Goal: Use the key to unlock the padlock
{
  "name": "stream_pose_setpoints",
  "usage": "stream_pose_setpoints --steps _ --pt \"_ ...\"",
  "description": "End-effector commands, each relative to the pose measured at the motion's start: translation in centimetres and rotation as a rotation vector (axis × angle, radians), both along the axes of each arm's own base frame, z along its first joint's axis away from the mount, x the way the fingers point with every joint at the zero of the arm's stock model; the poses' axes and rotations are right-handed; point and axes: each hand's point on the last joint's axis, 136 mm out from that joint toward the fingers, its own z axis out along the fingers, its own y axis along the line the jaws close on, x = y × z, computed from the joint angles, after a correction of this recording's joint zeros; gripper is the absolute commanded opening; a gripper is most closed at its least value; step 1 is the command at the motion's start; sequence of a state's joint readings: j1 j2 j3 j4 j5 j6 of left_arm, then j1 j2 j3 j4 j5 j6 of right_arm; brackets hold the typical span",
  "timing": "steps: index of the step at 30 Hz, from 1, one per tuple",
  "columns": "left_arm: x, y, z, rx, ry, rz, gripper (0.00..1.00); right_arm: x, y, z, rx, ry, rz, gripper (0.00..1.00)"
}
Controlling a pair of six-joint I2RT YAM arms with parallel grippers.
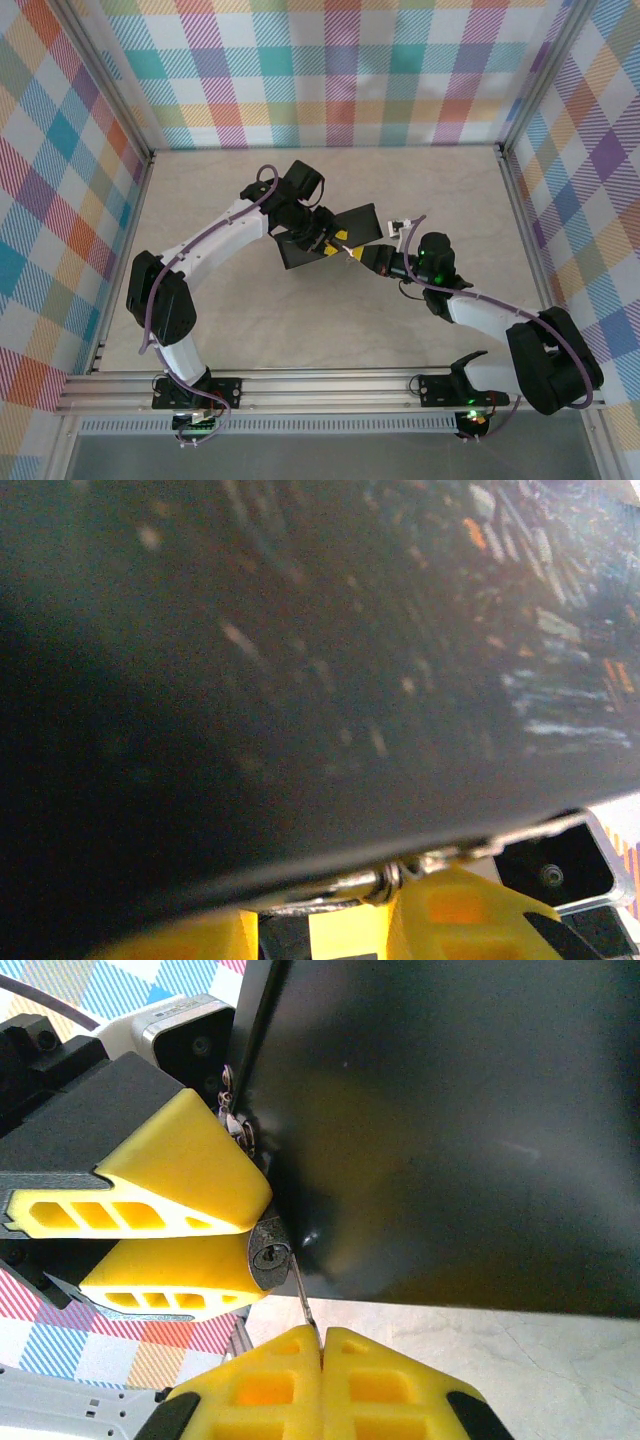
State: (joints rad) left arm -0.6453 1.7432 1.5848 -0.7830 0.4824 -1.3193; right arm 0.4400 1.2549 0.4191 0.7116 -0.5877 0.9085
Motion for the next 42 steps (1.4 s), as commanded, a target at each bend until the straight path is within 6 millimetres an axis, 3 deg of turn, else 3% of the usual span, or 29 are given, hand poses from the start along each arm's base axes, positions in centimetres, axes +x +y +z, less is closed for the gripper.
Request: stream_pose_setpoints --steps 1,11,28,42 --pt "0.7 -0.8 4.9 -0.11 -0.119 -0.028 0.07 0.2 0.4 2.6 0.033 -0.082 0.013 0.0" --pt "0.6 -0.7 4.9 -0.112 -0.12 -0.029 0.07 0.2 0.4 3.5 0.044 -0.101 0.015 0.0" --pt "0.6 -0.2 5.3 -0.111 -0.128 -0.023 0.06 0.2 -0.3 3.2 0.003 -0.103 -0.014 0.0" --pt "0.7 -0.2 5.7 -0.125 -0.137 -0.019 0.06 1.1 0.6 3.0 0.026 -0.081 0.012 0.0"
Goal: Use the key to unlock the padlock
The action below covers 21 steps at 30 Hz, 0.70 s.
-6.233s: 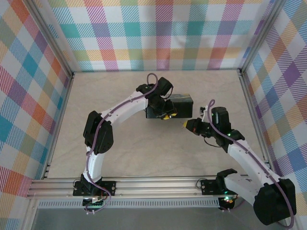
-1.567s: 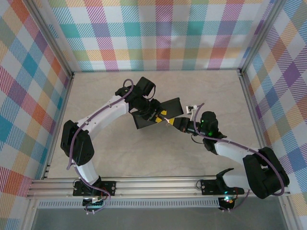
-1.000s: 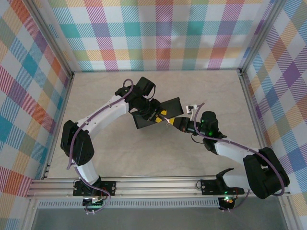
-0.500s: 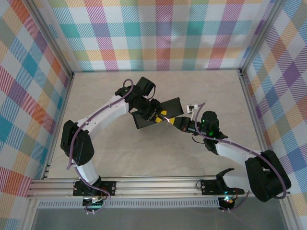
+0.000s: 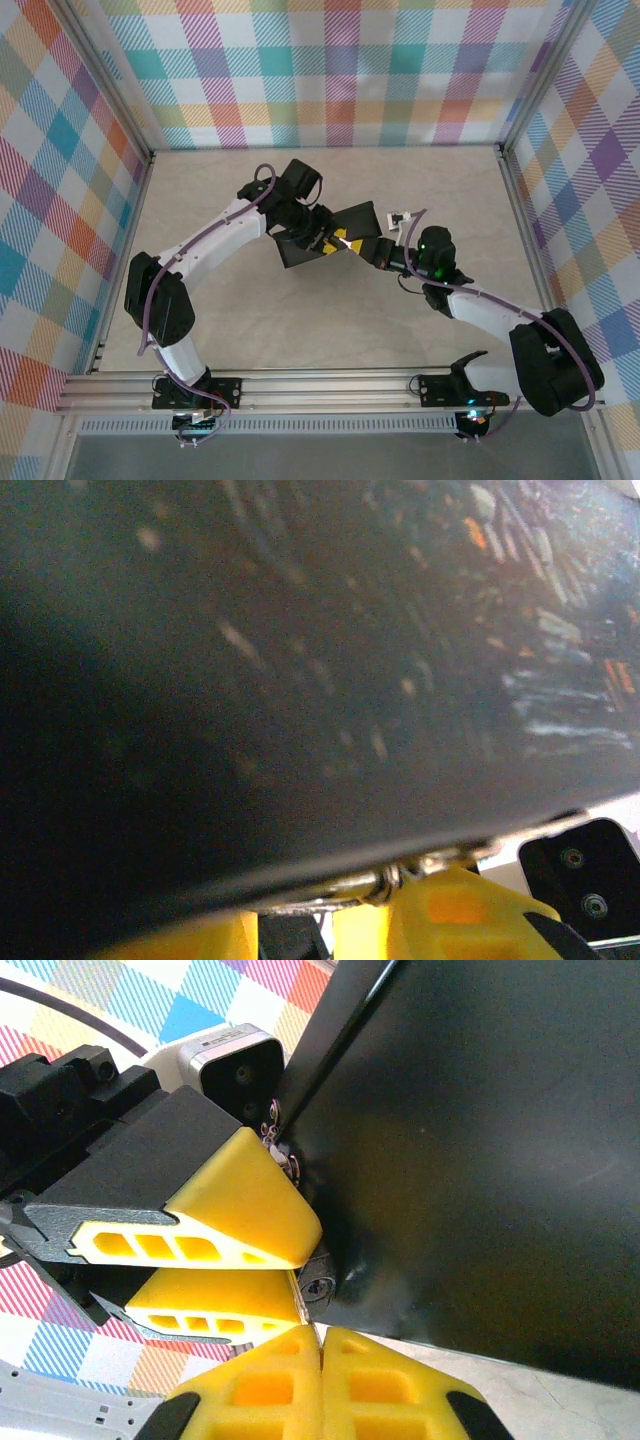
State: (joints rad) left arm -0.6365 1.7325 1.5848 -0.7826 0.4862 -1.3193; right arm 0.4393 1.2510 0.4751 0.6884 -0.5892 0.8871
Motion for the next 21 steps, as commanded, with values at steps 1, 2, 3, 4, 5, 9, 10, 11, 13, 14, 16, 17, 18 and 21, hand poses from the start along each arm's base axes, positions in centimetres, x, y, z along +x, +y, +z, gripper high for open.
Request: stream_pose_setpoints --steps 1,2,3,4,5,9,10,11,13,14,16,17,18,21 --pt "0.5 -0.4 5.3 -0.115 -0.131 -0.025 0.06 0.4 0.2 1.0 0.017 -0.031 0.007 0.0" --pt "0.5 -0.4 5.3 -0.114 -0.132 -0.024 0.06 0.4 0.2 0.9 0.013 -0.028 0.005 0.0" --pt "0.5 -0.3 5.3 -0.113 -0.131 -0.022 0.06 0.3 0.1 0.8 0.008 -0.028 0.003 0.0" --pt "0.6 -0.2 5.3 -0.111 -0.13 -0.02 0.06 0.2 -0.1 0.8 0.004 -0.032 -0.003 0.0" --pt "0.6 -0.1 5.3 -0.108 -0.131 -0.017 0.06 0.2 -0.2 0.9 0.004 -0.034 -0.007 0.0" --pt "0.8 0.4 5.2 -0.1 -0.131 -0.001 0.06 -0.1 -0.5 1.0 -0.001 -0.03 -0.004 0.0" --pt "0.8 0.5 5.3 -0.101 -0.134 -0.001 0.06 -0.2 -0.5 0.9 -0.002 -0.027 0.0 0.0" --pt "0.8 0.5 5.3 -0.101 -0.132 0.0 0.06 -0.3 -0.5 0.7 -0.003 -0.023 0.0 0.0" --pt "0.8 0.5 5.4 -0.105 -0.132 -0.002 0.06 -0.3 -0.6 0.3 -0.004 -0.016 0.001 0.0" --pt "0.7 0.5 5.5 -0.108 -0.134 -0.003 0.05 -0.4 -0.5 0.3 -0.003 -0.015 0.002 0.0" --pt "0.8 0.4 5.4 -0.11 -0.135 -0.004 0.05 -0.4 -0.4 0.4 0.004 -0.019 0.011 0.0" --pt "0.8 0.3 5.5 -0.115 -0.137 -0.006 0.05 -0.4 -0.3 0.6 0.008 -0.021 0.018 0.0" --pt "0.8 0.3 5.5 -0.116 -0.137 -0.007 0.05 -0.3 -0.2 0.8 0.013 -0.025 0.021 0.0" --pt "0.8 0.2 5.5 -0.119 -0.135 -0.009 0.05 -0.2 0.0 1.4 0.033 -0.042 0.026 0.0"
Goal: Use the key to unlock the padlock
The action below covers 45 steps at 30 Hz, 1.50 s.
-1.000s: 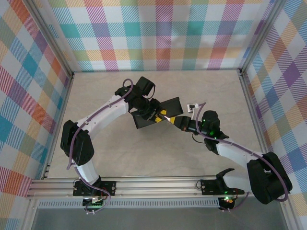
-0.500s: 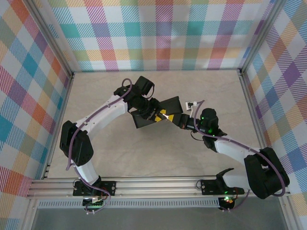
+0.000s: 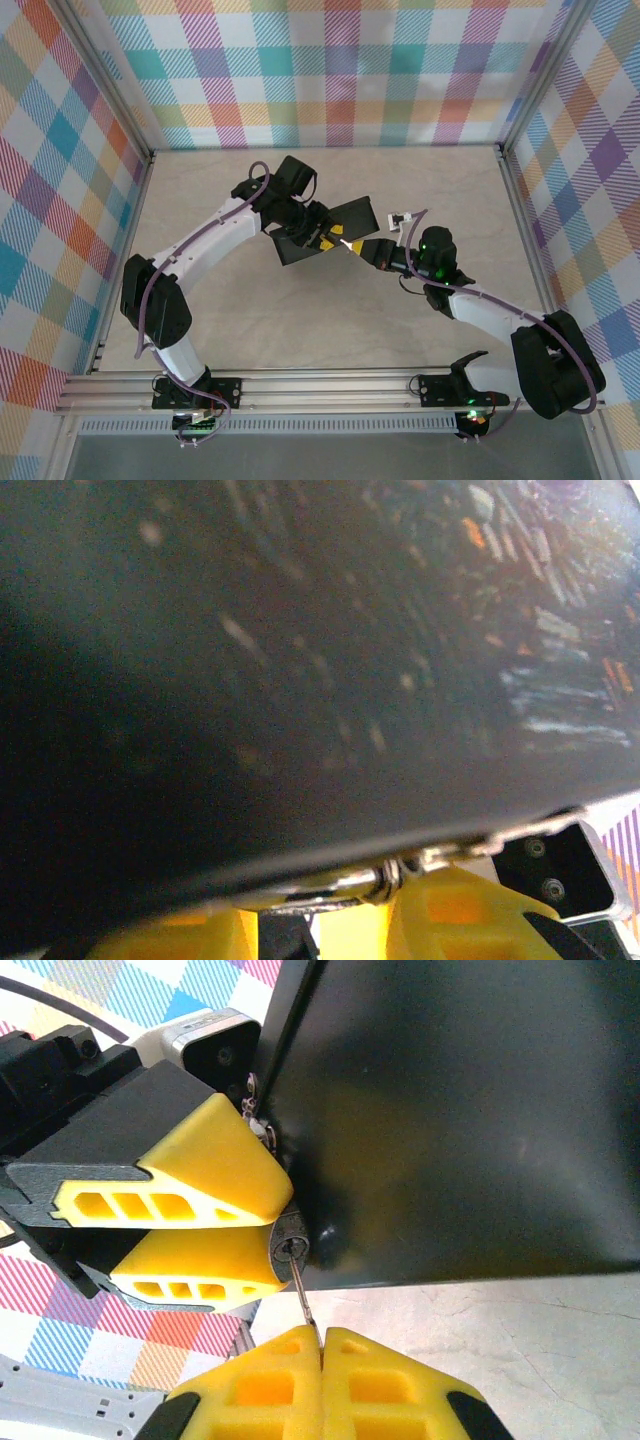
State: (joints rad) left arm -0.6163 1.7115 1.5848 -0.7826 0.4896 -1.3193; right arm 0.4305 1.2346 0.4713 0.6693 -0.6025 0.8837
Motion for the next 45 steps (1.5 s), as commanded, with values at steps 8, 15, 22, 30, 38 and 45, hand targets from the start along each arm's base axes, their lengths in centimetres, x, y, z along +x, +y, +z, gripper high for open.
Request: stream_pose_setpoints --steps 8,15,22,30,38,45 --pt "0.4 -0.6 4.7 -0.11 -0.125 -0.029 0.05 0.4 0.7 1.4 0.045 -0.036 0.032 0.0" --pt "0.2 -0.5 4.7 -0.11 -0.123 -0.029 0.05 0.8 1.2 2.0 0.063 -0.045 0.048 0.0" --pt "0.3 0.0 4.6 -0.095 -0.127 -0.023 0.05 0.7 0.8 1.2 0.025 -0.018 0.02 0.0" --pt "0.5 0.1 4.7 -0.095 -0.132 -0.018 0.05 0.3 0.2 0.2 -0.015 0.007 0.005 0.0" --pt "0.3 0.2 4.5 -0.099 -0.129 -0.015 0.05 0.3 1.0 2.2 0.055 -0.061 0.042 0.0" --pt "0.4 0.1 4.7 -0.106 -0.134 -0.016 0.04 0.5 1.2 2.0 0.061 -0.055 0.043 0.0"
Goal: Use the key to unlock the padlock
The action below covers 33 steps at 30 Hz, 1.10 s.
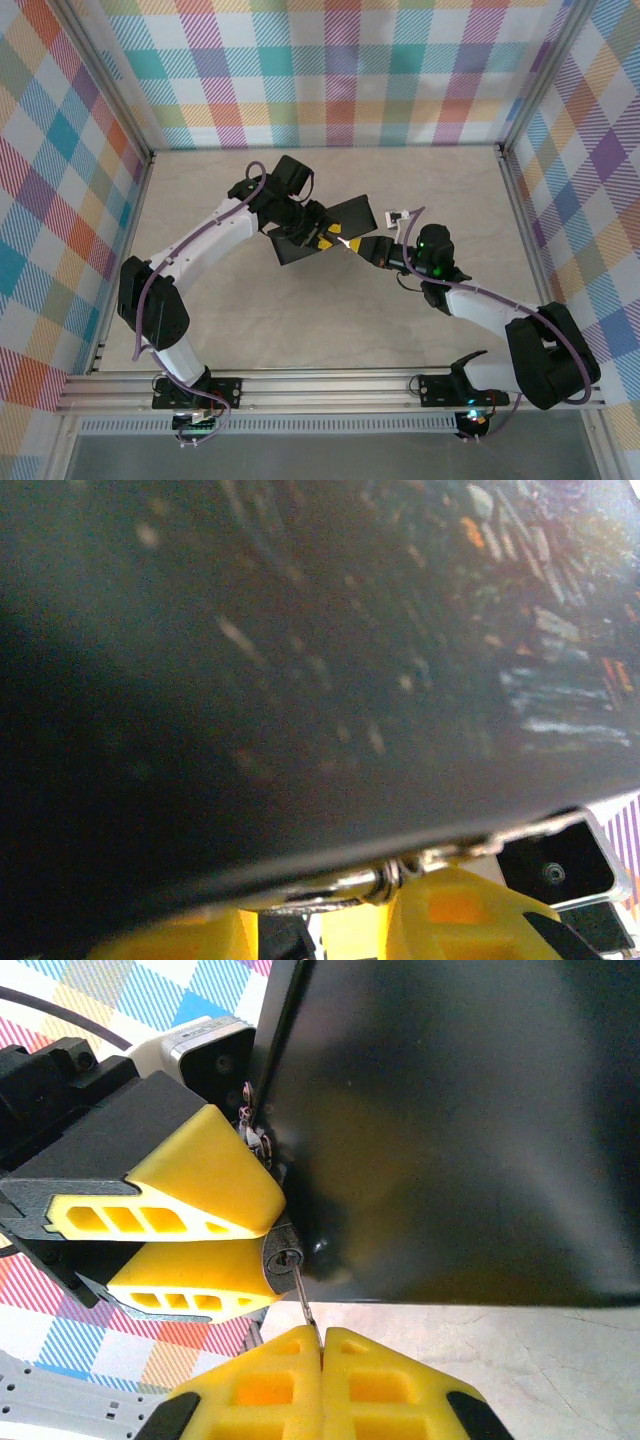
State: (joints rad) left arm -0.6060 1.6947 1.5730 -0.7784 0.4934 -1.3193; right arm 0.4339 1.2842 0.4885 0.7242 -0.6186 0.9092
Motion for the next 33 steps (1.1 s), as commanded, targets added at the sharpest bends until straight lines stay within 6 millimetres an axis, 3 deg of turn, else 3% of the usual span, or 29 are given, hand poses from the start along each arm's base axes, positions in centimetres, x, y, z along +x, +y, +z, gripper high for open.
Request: stream_pose_setpoints --steps 1,24,33 --pt "0.3 -0.3 4.4 -0.097 -0.128 -0.023 0.04 0.0 0.7 1.9 0.042 -0.062 0.028 0.0" --pt "0.3 -0.4 4.3 -0.102 -0.127 -0.025 0.04 -0.3 1.1 2.0 0.061 -0.067 0.056 0.0" --pt "0.0 -1.4 4.7 -0.129 -0.136 -0.055 0.04 0.0 1.5 2.5 0.075 -0.069 0.071 0.0"
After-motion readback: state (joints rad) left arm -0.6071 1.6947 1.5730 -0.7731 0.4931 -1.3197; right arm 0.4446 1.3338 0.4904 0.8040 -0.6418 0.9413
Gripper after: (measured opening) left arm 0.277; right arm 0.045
